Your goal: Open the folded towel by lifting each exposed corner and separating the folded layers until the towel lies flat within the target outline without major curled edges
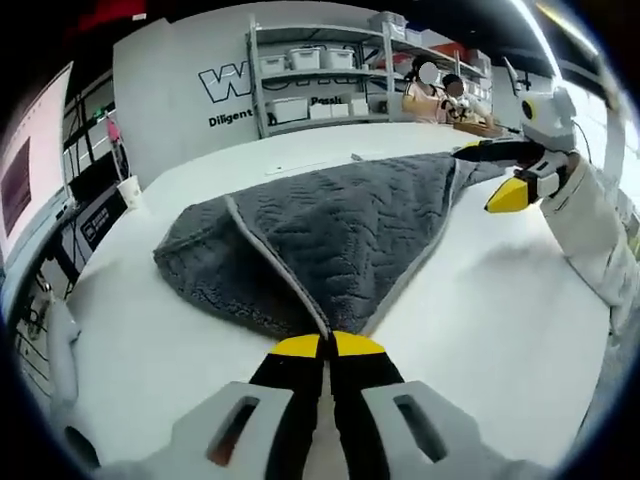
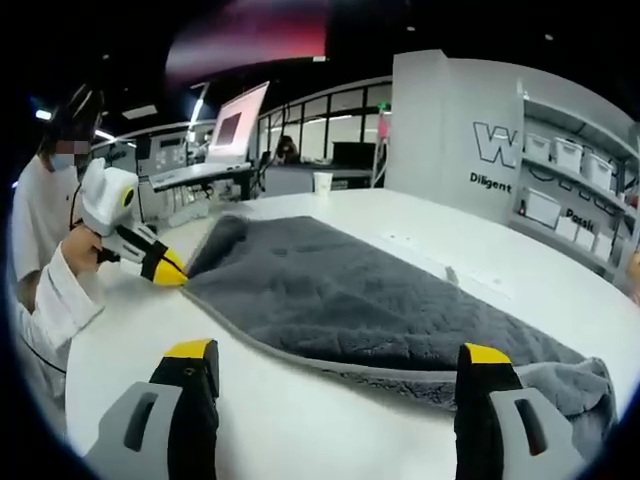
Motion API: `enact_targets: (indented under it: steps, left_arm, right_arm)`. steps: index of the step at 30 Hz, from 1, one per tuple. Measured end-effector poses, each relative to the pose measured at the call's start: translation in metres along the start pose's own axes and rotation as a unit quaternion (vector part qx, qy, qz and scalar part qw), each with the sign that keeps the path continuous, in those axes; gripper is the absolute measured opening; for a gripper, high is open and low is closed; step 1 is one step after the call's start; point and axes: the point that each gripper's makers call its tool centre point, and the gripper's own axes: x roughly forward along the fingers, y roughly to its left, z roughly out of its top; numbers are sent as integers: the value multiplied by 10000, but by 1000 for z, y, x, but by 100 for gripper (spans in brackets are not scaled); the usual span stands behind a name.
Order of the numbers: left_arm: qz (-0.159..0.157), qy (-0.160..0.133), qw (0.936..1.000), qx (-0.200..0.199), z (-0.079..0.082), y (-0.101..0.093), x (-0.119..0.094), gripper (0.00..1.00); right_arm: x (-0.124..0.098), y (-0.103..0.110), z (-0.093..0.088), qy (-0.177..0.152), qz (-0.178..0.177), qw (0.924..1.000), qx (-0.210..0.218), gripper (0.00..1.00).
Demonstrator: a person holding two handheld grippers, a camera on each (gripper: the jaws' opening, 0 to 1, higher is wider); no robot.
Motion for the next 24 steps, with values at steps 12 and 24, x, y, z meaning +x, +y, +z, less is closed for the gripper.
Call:
enact_targets:
  steps: [12, 24]
  left_arm:
    - [35, -57, 9997, 253, 0, -3, -1, 3]
    - [419, -489, 9979, -99, 16, 13, -7, 25]
  right_arm:
    - [1, 0, -3, 76, 21, 10000, -3, 98]
    - [-2, 1, 5, -87, 34, 9999, 36, 99]
